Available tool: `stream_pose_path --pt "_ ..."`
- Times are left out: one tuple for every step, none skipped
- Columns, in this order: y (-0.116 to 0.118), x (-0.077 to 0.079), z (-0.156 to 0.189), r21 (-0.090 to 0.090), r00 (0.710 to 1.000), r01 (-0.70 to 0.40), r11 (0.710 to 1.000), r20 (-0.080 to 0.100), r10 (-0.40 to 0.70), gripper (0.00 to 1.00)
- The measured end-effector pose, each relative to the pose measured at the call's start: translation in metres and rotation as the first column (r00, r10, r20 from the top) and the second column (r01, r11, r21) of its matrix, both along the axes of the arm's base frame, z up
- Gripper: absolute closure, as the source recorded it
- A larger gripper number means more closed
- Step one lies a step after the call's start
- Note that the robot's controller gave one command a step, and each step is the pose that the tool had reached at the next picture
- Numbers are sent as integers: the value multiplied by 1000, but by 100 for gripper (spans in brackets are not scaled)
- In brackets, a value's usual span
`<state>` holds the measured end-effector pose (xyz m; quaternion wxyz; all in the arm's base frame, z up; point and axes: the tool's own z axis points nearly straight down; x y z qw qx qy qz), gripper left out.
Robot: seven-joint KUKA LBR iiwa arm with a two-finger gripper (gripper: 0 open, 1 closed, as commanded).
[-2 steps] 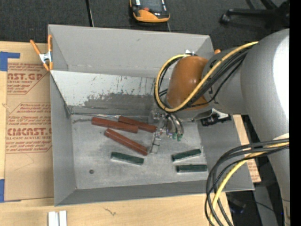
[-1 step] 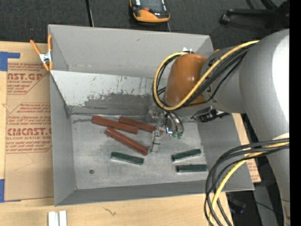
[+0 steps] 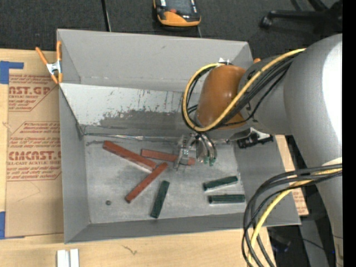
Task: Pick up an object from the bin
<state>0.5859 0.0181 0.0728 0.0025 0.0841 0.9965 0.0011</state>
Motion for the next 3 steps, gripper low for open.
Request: stream_pose_path --pt "0 0 0 0 1000 0 1000 0 0 100" --pt "0 -1 2 0 1000 0 1000 -4 0 100" --pt "0 -4 21 -1 1000 -1 1000 -16 1 100"
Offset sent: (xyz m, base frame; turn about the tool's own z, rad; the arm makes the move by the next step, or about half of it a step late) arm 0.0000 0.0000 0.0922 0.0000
